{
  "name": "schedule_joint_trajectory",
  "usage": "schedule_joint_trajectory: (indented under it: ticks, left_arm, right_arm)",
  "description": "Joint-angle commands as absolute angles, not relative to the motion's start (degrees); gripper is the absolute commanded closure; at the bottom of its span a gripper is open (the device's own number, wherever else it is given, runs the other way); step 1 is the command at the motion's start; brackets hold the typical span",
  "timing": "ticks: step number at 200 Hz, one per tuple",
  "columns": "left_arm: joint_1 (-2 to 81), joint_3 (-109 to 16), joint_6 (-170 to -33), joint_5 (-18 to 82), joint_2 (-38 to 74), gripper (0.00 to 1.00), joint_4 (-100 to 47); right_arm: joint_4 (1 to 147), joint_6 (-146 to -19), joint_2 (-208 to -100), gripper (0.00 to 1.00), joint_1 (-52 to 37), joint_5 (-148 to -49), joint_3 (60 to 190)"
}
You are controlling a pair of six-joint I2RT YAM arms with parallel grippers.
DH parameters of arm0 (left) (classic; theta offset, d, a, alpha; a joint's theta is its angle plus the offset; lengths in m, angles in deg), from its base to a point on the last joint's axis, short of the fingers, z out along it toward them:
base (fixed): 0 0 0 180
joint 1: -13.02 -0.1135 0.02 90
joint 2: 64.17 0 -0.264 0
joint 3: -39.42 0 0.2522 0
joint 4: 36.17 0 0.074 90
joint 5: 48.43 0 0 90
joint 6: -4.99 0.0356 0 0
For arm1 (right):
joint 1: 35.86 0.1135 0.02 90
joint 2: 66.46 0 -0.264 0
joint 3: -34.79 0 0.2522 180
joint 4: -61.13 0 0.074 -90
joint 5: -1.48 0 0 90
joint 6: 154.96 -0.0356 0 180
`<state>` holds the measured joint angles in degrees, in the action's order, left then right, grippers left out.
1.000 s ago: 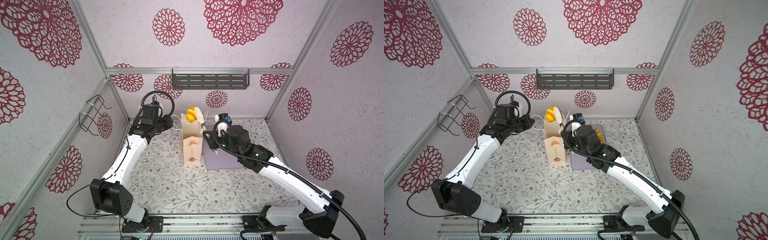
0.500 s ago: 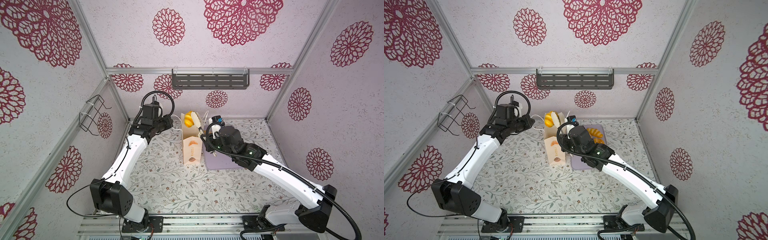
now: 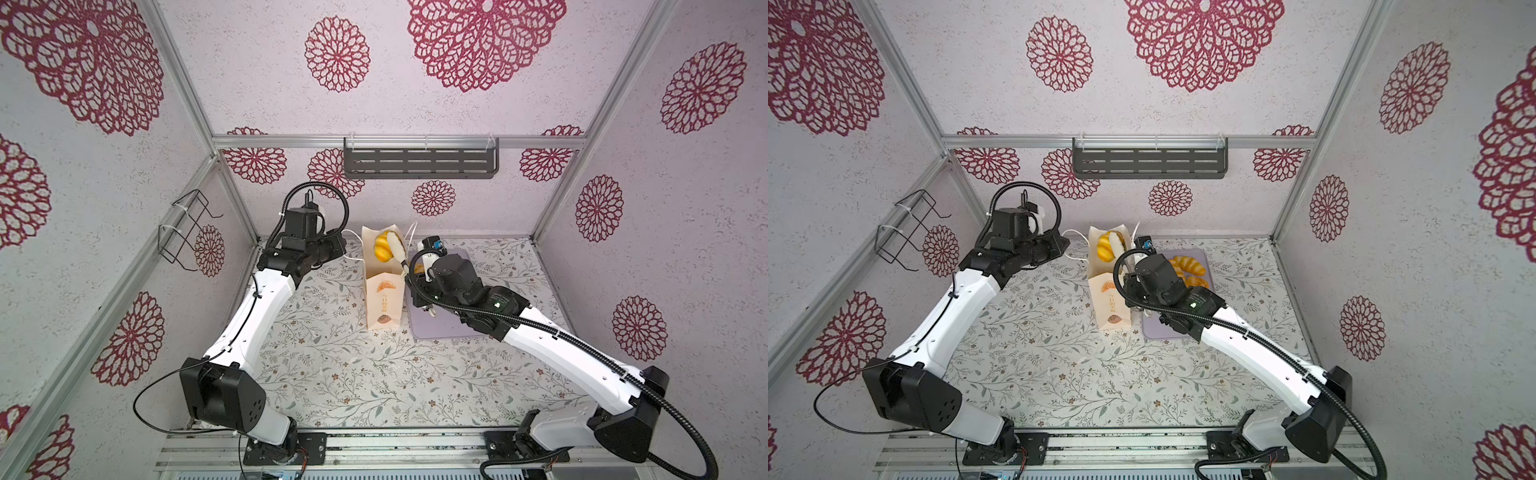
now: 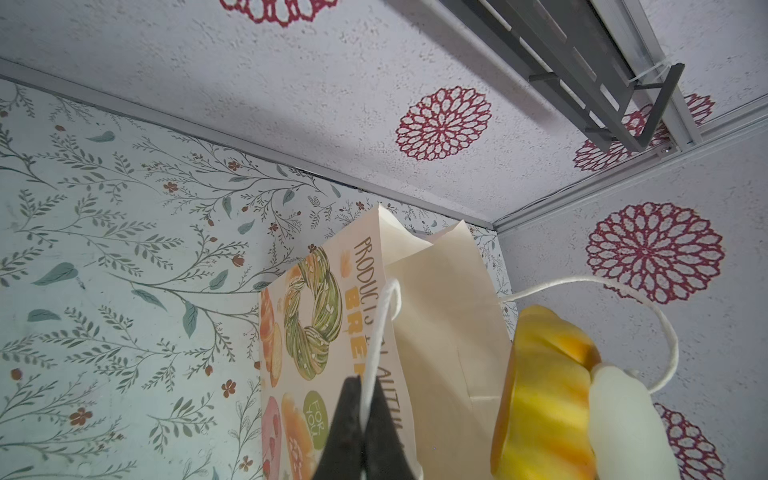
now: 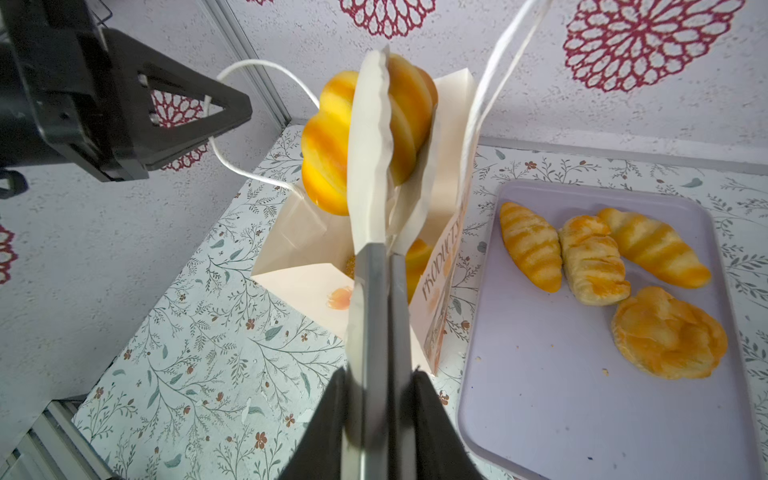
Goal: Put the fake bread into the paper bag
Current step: 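Lower the bun into the bag opening held by the left gripper, then open the tongs to release the bun inside the bag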
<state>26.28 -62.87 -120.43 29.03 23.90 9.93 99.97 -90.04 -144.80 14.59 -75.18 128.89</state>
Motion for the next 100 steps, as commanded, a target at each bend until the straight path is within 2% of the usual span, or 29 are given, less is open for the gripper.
schedule_joint_trajectory:
  ticks: [1, 64, 100]
  left_arm:
    - [26.55, -62.78, -119.98, 28.85, 22.44, 1.00, 9.56]
    - [26.53, -62.83, -120.08, 28.52, 22.41, 1.00, 9.41]
    - [26.50, -62.76, -120.20, 28.39, 22.54, 1.00, 9.32]
  right_arm:
    - [98.53, -90.68, -144.51, 0.98, 15.09, -72.44, 131.01]
    - [98.19, -91.59, -144.67, 0.94, 15.07, -72.05, 129.95]
    - [99.38, -91.68, -146.02, 0.87, 15.04, -72.68, 131.11]
